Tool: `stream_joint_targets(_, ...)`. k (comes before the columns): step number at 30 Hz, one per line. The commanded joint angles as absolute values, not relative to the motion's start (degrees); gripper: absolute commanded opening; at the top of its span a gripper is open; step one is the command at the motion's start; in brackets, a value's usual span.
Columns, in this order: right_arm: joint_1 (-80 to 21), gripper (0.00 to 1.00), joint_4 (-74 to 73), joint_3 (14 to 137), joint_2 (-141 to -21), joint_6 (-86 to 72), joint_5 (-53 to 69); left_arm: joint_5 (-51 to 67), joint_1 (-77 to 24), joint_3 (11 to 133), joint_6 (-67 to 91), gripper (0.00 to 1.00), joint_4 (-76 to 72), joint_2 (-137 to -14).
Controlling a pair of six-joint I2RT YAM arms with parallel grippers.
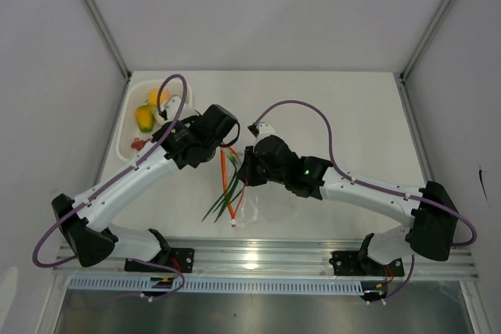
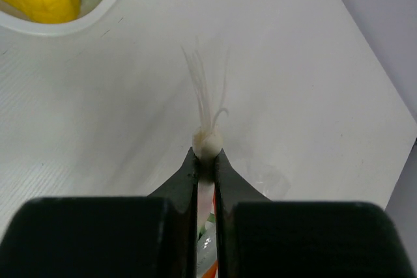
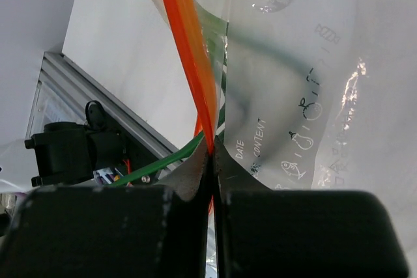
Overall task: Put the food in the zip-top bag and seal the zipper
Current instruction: Place the fake vegetable in the zipper food storage bag.
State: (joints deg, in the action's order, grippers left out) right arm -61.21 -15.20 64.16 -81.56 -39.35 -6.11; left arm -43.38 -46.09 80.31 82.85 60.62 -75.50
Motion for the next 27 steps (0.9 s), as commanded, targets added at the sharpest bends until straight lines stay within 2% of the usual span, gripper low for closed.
stream_joint_targets(1, -61.70, 0.00, -13.26, 64.34, -82.26, -39.02, -4.30, -45.79, -45.97, 81.57, 88.86, 0.01, 63.73, -74.63)
stream_joint_targets(6, -60.91, 0.00, -12.84, 64.42, -81.83, -39.37, -3.61, -45.26, -46.05, 81.56, 93.25, 0.01, 65.56, -74.88)
stream_joint_targets(13, -59.33, 0.00, -11.25, 66.35, -82.44, -40.08, -0.79, -43.77, -46.40, 71.47, 93.42, 0.01, 57.74, -73.56)
stream_joint_targets(19, -56.87, 0.00, -10.55, 66.53, -82.88, -40.34, -0.79, -45.61, -49.57, 69.88, 94.13, 0.01, 60.38, -74.27)
stream_joint_targets(27, -56.16, 0.00, -9.32, 67.06, -84.46, -40.43, 1.58, -44.12, -52.99, 69.61, 89.21, 0.00, 56.07, -73.21)
